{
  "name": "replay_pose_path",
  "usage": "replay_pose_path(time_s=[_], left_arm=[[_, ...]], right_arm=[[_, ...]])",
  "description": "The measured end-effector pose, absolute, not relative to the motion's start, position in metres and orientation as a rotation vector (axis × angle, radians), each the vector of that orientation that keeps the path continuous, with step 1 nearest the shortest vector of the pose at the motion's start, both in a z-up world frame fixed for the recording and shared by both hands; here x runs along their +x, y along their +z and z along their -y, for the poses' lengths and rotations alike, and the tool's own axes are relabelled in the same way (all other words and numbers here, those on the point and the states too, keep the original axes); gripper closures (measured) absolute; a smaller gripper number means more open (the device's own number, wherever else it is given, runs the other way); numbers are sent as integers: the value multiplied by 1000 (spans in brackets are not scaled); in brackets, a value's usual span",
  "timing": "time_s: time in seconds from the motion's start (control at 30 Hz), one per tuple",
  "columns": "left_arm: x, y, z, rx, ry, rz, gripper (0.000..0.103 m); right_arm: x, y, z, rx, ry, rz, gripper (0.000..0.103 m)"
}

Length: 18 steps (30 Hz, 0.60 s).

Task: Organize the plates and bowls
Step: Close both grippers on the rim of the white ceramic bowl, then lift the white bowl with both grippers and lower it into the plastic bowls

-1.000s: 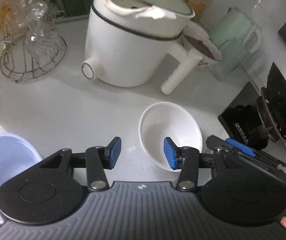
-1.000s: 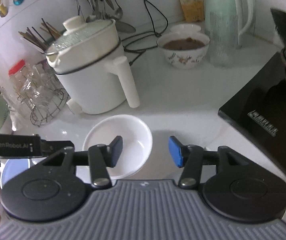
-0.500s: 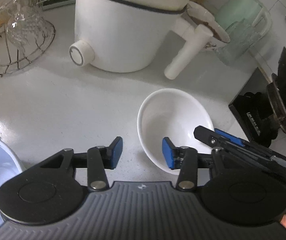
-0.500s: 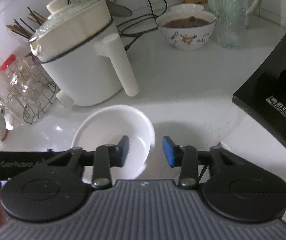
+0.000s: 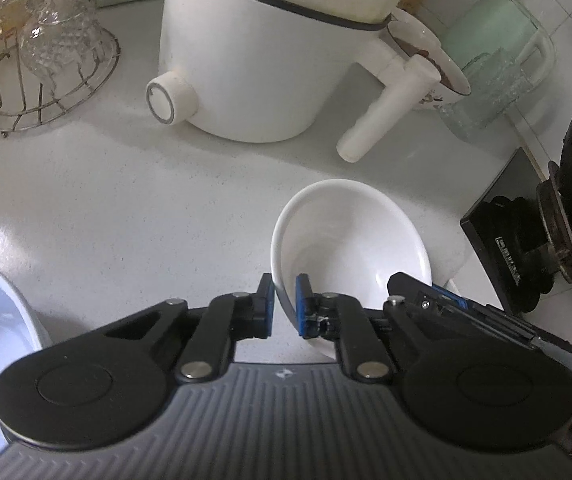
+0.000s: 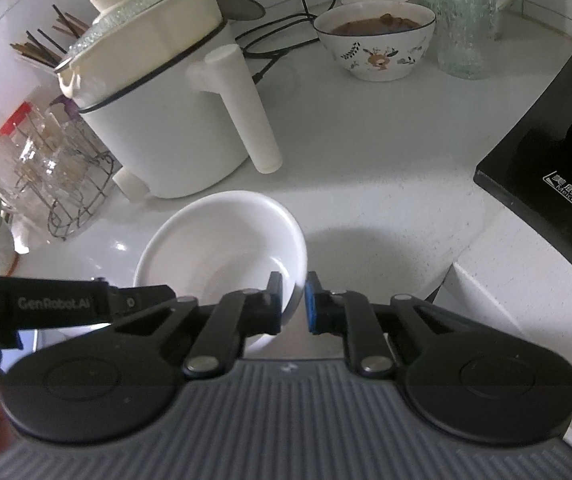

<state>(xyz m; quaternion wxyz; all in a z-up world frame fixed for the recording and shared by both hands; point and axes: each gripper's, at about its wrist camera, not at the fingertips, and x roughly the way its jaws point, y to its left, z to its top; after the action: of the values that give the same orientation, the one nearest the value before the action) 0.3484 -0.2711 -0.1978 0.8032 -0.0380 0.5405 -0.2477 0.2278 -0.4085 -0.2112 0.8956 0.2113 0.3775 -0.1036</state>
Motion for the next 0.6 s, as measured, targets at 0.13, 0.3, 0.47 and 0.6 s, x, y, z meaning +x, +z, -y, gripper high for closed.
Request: replay_pose_path(time_s=[0.13,0.3,0.47,0.6], left_arm=[[347,-192,262,-124,-537,-1176,90],[343,-178,254,-137,-532,-1188,90],[340,-159,253,-90,-552,-1188,90],[337,-141,252,-82,-569,-1175,90]], right_arm=[[224,-205,407,439,-212,-780,89],[223,-193,401,440,-200,-784,89],[218,-180,400,461,-190,-788,89],[214,-167,400,483,-196,-785,89]])
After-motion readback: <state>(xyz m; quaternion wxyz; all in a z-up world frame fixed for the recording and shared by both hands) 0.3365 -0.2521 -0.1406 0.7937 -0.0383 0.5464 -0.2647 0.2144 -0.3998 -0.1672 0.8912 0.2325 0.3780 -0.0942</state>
